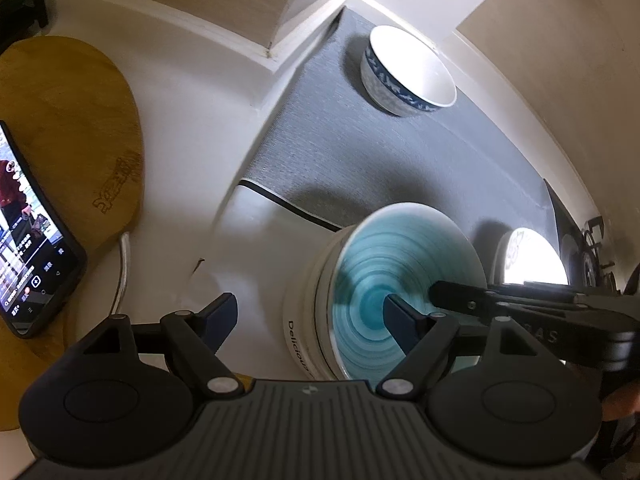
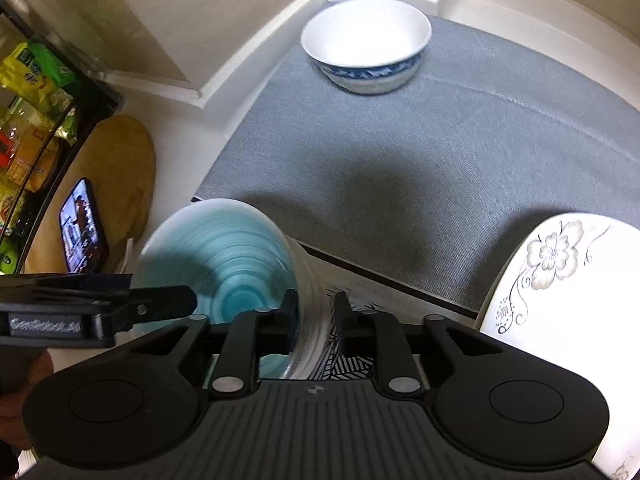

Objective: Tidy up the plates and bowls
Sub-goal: 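Lower the turquoise bowl into the white bowl and open both tools, then move both tools to the white blue-patterned bowl by the wall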

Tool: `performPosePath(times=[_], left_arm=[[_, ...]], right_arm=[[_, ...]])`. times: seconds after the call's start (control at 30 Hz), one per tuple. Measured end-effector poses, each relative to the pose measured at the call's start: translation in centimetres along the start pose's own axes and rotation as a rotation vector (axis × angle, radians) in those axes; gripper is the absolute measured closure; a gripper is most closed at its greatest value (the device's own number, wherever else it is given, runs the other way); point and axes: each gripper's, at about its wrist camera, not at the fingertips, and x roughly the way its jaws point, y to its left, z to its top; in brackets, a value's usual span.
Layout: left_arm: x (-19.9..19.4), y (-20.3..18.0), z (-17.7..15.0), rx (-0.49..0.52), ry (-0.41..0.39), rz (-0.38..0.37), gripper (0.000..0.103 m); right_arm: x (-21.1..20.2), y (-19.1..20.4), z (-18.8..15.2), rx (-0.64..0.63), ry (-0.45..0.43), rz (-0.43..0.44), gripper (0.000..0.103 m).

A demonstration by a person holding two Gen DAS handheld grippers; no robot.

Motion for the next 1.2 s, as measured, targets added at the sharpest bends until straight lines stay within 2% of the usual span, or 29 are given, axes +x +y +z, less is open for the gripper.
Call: performPosePath(times=[0.17,0.23,0.3,0.37,0.4,0.57,0.77,0.83,1.0,1.2], left_arm=[[-0.3,-0.7,0.0,0.024,-0.020,0.002,0.018],[-0.9,-1.0,0.3,0.037,-0.050,-0.001,0.017],[-1.6,-1.4,0.6,0.046,-0.083,-0.009,0.016],[-2.3,-1.8,1.2,0.054,-0.124,-0.018,0.003],[-2.6,-2.1,1.5,0.056,-0.150,-0.025,0.000],[-2.8,-4.0,3.8,0.074,-0.220,-0.056,0.000],[-0.4,-7.2,7.0,0.039,-0.266,-0.019,0.000],[0.6,-7.7,7.9,0.012,-0.273,0.006,0.000],[2.3,-8.0,9.6,-0.051,-0.253,0.049,0.000],[3.4,-7.2,10.2,-0.075,-0.226,0.083,0.000]], right_arm=[[0.0,-0.6,0.0,0.051,0.005,0.041,0.073],[-0.8,-0.8,0.1,0.068,-0.009,0.072,0.066],[-2.0,-1.1,0.2,0.076,-0.046,0.097,0.056],[-3.2,-1.5,0.5,0.077,-0.088,0.114,0.053],[-3.9,-1.7,0.8,0.079,-0.113,0.118,0.051],[-5.7,-4.1,3.2,0.123,-0.247,0.069,0.044],[-4.9,-8.4,6.3,0.226,-0.363,0.036,0.040],[-3.9,-9.6,7.5,0.249,-0.372,0.027,0.040],[-1.0,-11.6,10.2,0.298,-0.359,0.067,0.040],[2.3,-11.6,13.1,0.306,-0.320,0.104,0.040]])
